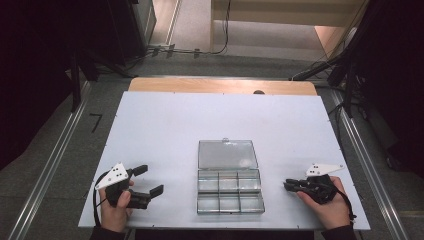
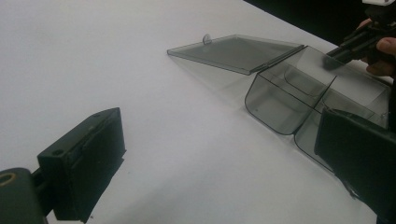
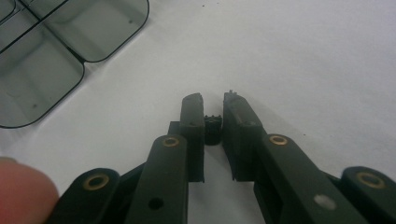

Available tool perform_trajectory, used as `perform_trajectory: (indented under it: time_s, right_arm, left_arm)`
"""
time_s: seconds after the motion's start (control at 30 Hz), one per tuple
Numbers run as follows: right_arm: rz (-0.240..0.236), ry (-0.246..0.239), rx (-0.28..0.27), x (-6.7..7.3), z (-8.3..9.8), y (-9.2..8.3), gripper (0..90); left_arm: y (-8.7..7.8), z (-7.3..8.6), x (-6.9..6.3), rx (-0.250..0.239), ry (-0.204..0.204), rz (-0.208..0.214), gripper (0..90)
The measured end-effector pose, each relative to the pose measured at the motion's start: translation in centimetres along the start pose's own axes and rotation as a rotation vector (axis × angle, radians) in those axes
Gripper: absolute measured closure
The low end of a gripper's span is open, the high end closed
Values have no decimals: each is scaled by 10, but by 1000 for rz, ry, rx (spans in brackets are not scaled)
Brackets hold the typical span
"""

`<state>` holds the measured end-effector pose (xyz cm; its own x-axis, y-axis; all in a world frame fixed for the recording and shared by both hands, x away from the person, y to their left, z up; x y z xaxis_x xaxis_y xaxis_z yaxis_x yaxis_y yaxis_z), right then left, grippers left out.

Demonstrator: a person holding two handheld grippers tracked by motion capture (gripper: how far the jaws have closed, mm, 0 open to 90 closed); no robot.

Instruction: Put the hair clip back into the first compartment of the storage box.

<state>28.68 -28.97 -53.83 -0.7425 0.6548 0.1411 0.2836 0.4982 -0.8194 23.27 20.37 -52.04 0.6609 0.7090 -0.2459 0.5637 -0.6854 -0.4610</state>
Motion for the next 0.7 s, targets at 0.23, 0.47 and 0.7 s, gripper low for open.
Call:
perform_trajectory:
  time_s: [0.23, 0.47, 0.7]
  right_arm:
    - [-7, -11, -5, -1, 1, 1, 780]
    - [-7, -2, 0, -1, 0, 0, 782]
    - [-9, -13, -4, 1, -3, 0, 782]
  left_arm:
    - [0, 0, 0, 0, 0, -5, 16]
    - [0, 0, 0, 0, 0, -5, 17]
    - [0, 0, -1, -1, 2, -3, 17]
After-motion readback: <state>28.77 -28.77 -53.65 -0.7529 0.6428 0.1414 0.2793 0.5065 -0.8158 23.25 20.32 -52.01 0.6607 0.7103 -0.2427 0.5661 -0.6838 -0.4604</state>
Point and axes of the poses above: each handheld gripper's, and its own axes: y roughly forward along the jaws, z roughly out of its underside, x roughly to its left, the point moved 5 cm from there along y, roughly forward along the jaws, and after that the axes turned 7 degrees about x, right-handed, at the moved point
